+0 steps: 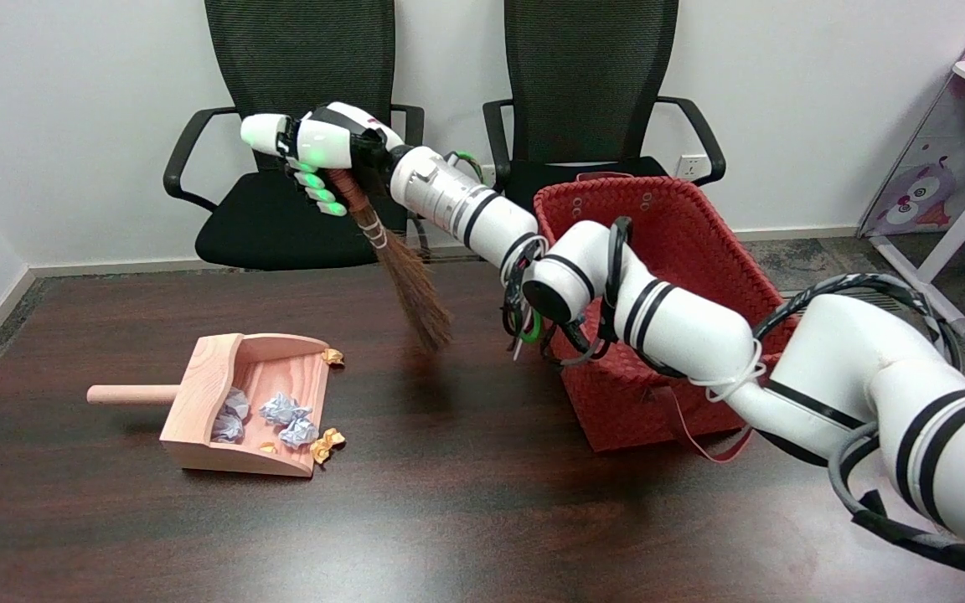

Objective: Sweep the paper ball into the dustpan.

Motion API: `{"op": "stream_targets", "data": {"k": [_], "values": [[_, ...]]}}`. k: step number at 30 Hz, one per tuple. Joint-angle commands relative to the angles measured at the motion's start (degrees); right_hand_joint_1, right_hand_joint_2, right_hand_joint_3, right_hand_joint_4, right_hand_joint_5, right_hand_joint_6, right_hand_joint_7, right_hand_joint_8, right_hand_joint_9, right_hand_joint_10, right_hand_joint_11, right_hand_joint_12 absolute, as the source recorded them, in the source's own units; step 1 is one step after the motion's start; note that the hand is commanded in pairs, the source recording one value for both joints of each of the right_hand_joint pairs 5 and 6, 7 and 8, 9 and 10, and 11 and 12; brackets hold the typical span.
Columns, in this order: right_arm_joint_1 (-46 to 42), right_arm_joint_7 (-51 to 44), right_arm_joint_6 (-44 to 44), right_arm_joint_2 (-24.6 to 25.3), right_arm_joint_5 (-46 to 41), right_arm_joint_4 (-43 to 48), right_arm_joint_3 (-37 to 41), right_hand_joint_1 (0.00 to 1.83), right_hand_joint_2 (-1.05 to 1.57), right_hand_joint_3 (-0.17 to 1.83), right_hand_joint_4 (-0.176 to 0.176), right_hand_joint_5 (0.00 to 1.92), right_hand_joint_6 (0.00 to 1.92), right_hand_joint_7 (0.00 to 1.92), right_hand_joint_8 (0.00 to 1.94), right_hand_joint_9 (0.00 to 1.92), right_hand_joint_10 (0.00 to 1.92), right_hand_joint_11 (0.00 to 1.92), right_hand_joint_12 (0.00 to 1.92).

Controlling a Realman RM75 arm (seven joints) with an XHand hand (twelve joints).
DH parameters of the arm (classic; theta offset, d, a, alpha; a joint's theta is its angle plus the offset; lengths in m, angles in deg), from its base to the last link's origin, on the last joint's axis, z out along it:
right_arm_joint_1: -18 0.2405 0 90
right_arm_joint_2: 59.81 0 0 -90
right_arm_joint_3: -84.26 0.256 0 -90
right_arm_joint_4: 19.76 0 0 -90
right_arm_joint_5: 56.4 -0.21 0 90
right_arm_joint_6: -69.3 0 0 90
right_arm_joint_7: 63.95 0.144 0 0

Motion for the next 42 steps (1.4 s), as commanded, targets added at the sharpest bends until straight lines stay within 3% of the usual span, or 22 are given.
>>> {"op": "stream_targets", "data": {"k": [1, 37, 42], "values": [[2.96, -1.81, 0.68, 2.15, -0.10, 7.75, -3.35, 0.59, 0.56, 0.96, 0.014, 1.92, 1.92, 1.92, 1.92, 1.92, 1.92, 1.92, 1.92], [-0.12, -1.20, -1.22, 11.57, 0.28, 12.90, -9.37, 0.58, 0.53, 0.96, 0.011, 1.92, 1.92, 1.92, 1.92, 1.92, 1.92, 1.92, 1.92], [-0.86, 2.30, -1.88, 13.79, -0.10, 15.30, -9.37, 0.58, 0.48, 0.98, 0.008, 1.92, 1.92, 1.92, 1.92, 1.92, 1.92, 1.92, 1.92]]}}
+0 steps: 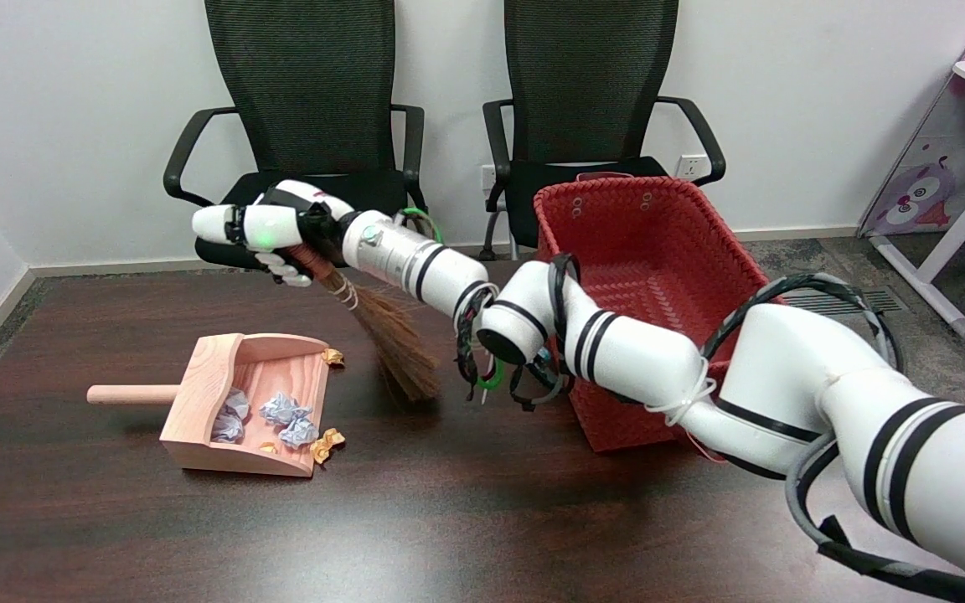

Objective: Sweep the paper ball into the dustpan.

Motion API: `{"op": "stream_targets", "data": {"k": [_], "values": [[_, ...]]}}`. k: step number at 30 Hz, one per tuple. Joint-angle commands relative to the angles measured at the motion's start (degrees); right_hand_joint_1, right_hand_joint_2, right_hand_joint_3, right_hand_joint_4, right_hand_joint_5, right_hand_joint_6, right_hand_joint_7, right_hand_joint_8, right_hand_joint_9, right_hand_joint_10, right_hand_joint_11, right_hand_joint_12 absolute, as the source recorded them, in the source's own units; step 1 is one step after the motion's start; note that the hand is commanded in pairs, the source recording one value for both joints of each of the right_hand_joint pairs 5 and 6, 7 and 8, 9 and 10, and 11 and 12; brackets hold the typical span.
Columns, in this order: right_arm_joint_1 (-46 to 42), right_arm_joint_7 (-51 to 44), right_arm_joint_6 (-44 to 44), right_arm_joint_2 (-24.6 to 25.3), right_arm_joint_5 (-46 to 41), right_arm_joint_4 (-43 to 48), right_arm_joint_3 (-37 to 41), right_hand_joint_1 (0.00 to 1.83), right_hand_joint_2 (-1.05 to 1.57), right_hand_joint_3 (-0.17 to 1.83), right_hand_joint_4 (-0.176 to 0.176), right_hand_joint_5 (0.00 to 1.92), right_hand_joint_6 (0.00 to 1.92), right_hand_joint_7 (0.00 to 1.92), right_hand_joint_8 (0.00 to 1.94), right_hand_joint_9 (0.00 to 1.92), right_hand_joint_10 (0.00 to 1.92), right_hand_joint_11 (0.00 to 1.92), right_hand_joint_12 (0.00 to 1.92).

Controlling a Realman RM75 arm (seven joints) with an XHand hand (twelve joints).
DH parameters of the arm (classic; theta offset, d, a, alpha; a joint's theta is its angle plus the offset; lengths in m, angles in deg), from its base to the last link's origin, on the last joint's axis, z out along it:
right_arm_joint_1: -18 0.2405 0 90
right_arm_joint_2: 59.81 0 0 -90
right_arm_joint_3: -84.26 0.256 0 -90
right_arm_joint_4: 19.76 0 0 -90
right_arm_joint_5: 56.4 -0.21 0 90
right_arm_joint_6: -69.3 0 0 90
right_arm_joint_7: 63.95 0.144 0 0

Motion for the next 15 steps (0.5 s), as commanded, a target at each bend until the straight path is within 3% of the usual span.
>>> {"op": "stream_targets", "data": {"k": [1, 11, 15], "values": [[-1.61, 4.56, -1.45, 6.05, -0.49, 5.52, -1.52, 0.58, 0.45, 0.98, 0.008, 1.92, 1.92, 1.92, 1.92, 1.92, 1.92, 1.92, 1.92], [-0.94, 7.92, -3.75, 8.88, -0.70, 7.92, -1.12, 0.58, 0.42, 0.97, 0.005, 1.92, 1.92, 1.92, 1.92, 1.92, 1.92, 1.92, 1.92], [-0.56, 8.35, -6.73, 9.62, -4.68, 8.05, -1.39, 0.58, 0.44, 0.96, 0.004, 1.92, 1.92, 1.92, 1.92, 1.92, 1.92, 1.92, 1.92]]}}
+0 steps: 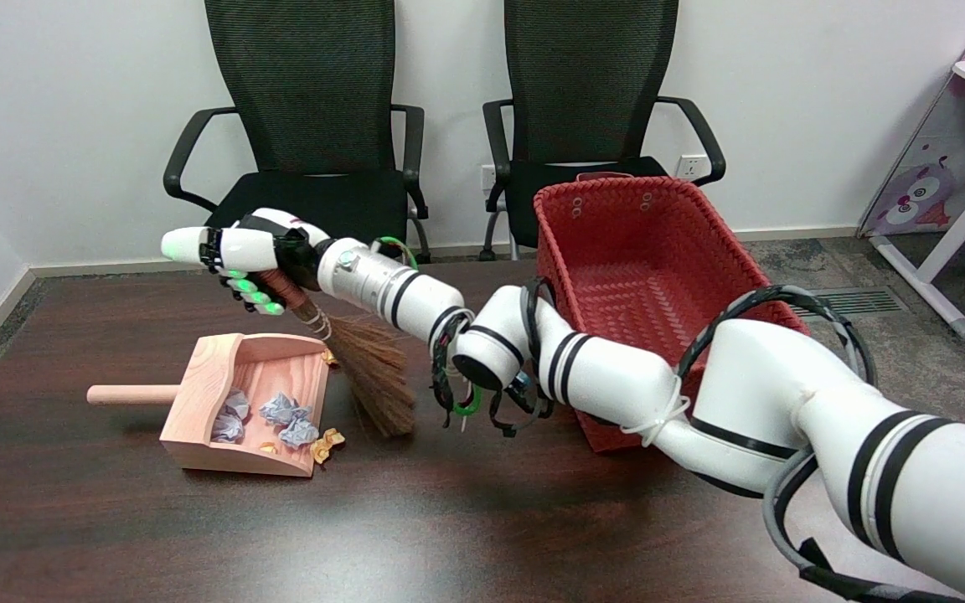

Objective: Sweep the paper ball into the dustpan.

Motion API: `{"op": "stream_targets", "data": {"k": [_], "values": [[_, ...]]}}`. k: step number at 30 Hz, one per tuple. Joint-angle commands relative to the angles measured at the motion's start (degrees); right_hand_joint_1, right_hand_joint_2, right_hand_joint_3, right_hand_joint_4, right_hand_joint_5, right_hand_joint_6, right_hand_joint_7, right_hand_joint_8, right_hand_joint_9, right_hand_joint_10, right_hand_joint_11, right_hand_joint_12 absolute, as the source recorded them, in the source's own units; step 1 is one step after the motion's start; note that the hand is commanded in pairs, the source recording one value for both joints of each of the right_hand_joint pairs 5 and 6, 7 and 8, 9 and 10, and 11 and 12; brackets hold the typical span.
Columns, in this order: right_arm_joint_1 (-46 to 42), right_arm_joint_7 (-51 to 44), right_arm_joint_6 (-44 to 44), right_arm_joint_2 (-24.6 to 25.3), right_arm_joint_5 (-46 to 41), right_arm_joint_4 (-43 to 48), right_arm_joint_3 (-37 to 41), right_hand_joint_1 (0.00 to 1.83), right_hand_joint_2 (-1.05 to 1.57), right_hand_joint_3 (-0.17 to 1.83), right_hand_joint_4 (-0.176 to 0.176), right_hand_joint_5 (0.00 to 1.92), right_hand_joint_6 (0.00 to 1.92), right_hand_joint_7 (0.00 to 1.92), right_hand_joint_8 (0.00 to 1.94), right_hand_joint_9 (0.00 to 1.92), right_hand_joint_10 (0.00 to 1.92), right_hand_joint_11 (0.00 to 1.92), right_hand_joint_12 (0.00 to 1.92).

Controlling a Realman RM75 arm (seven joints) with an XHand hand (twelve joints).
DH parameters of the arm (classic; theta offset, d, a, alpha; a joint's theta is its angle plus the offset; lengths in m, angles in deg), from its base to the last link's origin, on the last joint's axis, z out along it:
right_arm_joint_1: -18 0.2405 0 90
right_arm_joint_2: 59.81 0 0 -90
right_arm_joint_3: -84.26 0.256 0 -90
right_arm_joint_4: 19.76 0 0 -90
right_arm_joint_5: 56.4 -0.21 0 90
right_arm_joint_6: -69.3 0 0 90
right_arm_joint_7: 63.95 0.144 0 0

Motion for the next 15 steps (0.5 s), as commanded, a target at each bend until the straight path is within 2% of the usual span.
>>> {"op": "stream_targets", "data": {"k": [1, 8, 15], "values": [[0.50, 4.39, -5.89, 4.72, -5.34, 3.31, -0.48, 0.58, 0.45, 0.95, 0.004, 1.92, 1.92, 1.92, 1.92, 1.92, 1.92, 1.92, 1.92], [0.53, 3.87, -6.72, 4.30, -6.34, -0.38, -0.54, 0.57, 0.57, 0.87, 0.004, 1.92, 1.92, 1.92, 1.92, 1.92, 1.92, 1.92, 1.92], [0.15, 3.87, -7.96, 1.57, -6.48, -7.46, 0.94, 0.59, 0.65, 0.89, 0.004, 1.92, 1.92, 1.92, 1.92, 1.92, 1.92, 1.92, 1.92]]}}
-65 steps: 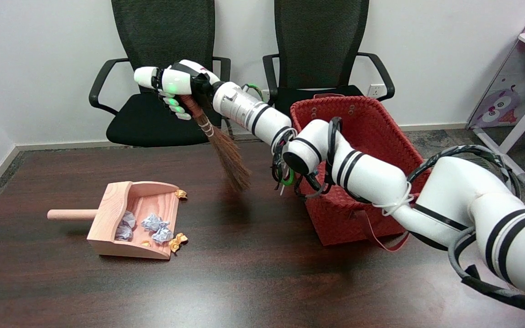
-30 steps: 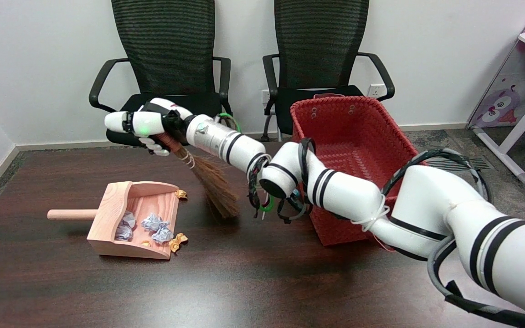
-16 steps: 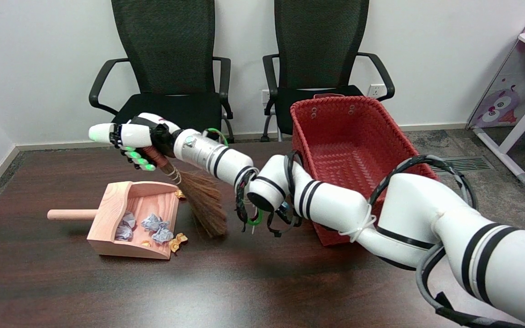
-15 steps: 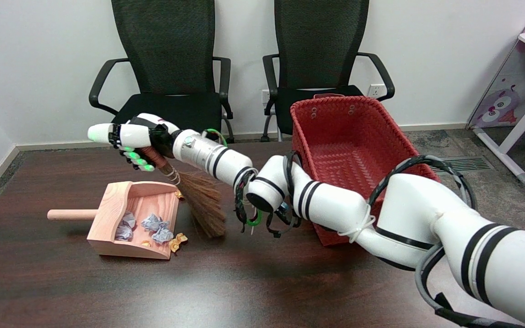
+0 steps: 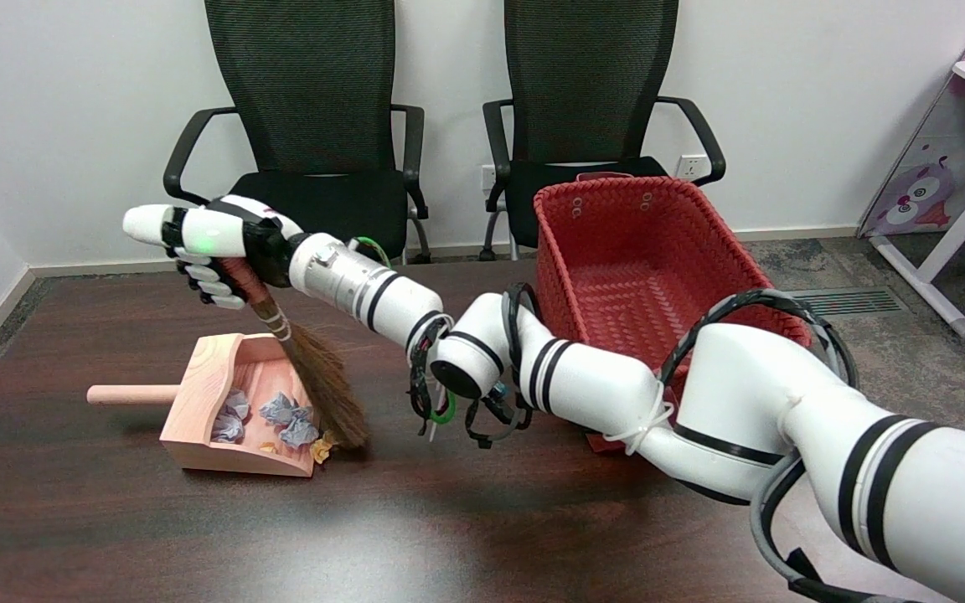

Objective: Sweep the paper ball into the dustpan.

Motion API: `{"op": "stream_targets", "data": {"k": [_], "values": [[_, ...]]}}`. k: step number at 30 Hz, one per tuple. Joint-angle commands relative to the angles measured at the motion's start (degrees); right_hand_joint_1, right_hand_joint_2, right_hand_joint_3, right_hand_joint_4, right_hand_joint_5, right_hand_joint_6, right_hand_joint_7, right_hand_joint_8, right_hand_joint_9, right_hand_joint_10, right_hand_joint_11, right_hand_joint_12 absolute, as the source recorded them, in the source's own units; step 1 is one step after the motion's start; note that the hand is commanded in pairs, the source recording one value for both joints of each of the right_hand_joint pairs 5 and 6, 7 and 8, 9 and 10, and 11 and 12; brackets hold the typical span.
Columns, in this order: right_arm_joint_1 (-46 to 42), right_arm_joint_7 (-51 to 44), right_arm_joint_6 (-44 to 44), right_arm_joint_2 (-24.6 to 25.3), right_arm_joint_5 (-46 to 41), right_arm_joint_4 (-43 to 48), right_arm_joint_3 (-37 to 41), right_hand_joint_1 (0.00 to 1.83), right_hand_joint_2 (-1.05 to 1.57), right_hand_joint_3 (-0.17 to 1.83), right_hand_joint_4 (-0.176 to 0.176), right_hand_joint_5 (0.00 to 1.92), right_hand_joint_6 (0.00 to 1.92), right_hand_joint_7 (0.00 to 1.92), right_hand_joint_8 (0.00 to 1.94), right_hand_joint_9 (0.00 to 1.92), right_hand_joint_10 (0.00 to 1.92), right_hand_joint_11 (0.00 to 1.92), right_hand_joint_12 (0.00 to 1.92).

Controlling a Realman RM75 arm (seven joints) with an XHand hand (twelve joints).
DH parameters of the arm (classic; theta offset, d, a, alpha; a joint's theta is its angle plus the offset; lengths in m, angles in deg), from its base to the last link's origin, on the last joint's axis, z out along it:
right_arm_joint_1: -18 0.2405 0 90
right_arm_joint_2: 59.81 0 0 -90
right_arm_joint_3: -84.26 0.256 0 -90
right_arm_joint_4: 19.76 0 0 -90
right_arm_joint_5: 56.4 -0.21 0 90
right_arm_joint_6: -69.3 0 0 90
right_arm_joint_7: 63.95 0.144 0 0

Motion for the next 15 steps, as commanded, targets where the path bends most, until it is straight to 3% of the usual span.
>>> {"op": "stream_targets", "data": {"k": [1, 8, 15], "values": [[-0.09, 0.97, -4.25, -2.05, -3.03, -9.46, 1.57, 0.59, 0.66, 0.89, 0.004, 1.92, 1.92, 1.92, 1.92, 1.92, 1.92, 1.92, 1.92], [0.14, -1.17, -6.82, -4.92, -7.33, -14.60, 2.67, 0.59, 0.68, 0.93, 0.005, 1.92, 1.92, 1.92, 1.92, 1.92, 1.92, 1.92, 1.92], [-0.17, -6.94, -6.23, -13.17, -15.68, -28.64, 3.61, 0.59, 0.68, 0.96, 0.004, 1.92, 1.92, 1.92, 1.92, 1.92, 1.92, 1.92, 1.92]]}}
